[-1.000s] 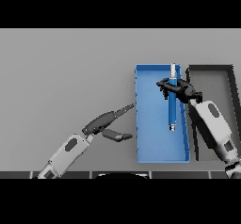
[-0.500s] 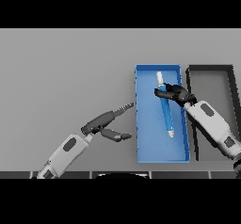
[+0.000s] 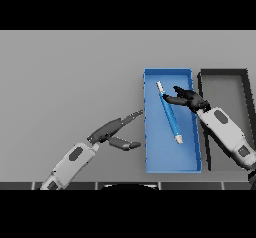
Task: Pick up the blue pipe and place it into the blue bin.
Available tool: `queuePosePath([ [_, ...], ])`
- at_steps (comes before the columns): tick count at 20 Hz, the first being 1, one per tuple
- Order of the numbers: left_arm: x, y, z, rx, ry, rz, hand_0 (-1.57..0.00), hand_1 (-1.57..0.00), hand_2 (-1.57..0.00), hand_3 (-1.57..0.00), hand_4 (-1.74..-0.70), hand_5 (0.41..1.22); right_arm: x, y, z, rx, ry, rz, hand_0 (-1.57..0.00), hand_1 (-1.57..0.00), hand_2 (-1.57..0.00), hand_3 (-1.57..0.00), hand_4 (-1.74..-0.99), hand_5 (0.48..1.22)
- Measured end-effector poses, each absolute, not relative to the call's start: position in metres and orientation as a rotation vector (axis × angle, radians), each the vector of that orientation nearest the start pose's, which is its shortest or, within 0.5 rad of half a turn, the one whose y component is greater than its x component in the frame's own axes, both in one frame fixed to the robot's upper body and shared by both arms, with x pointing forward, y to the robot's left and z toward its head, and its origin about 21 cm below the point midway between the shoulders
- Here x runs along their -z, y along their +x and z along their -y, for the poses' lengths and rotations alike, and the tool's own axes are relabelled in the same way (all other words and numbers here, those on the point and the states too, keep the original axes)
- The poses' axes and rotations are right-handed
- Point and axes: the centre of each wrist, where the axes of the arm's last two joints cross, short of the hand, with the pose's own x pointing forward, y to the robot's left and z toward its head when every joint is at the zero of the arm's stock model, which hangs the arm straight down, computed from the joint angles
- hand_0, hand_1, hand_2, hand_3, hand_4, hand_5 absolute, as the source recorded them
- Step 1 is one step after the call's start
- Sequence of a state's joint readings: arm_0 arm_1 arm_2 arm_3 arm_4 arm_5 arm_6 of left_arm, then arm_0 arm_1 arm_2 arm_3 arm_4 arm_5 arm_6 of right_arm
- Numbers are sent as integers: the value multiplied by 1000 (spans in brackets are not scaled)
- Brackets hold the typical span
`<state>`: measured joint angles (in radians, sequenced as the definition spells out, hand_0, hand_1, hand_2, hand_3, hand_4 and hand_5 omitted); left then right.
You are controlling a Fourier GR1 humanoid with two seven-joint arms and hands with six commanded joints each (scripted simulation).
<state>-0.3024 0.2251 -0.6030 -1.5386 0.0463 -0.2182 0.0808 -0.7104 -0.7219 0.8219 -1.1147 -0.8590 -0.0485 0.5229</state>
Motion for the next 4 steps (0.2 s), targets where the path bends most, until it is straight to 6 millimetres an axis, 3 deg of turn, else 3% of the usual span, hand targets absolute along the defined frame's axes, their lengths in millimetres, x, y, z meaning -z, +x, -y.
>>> queuePosePath([
  [4,-39,267,-120,964,-436,1501,1,1,1,1,-920,468,-70,364,249,-542,14,819,-9,-8,-7,-6,-1129,677],
])
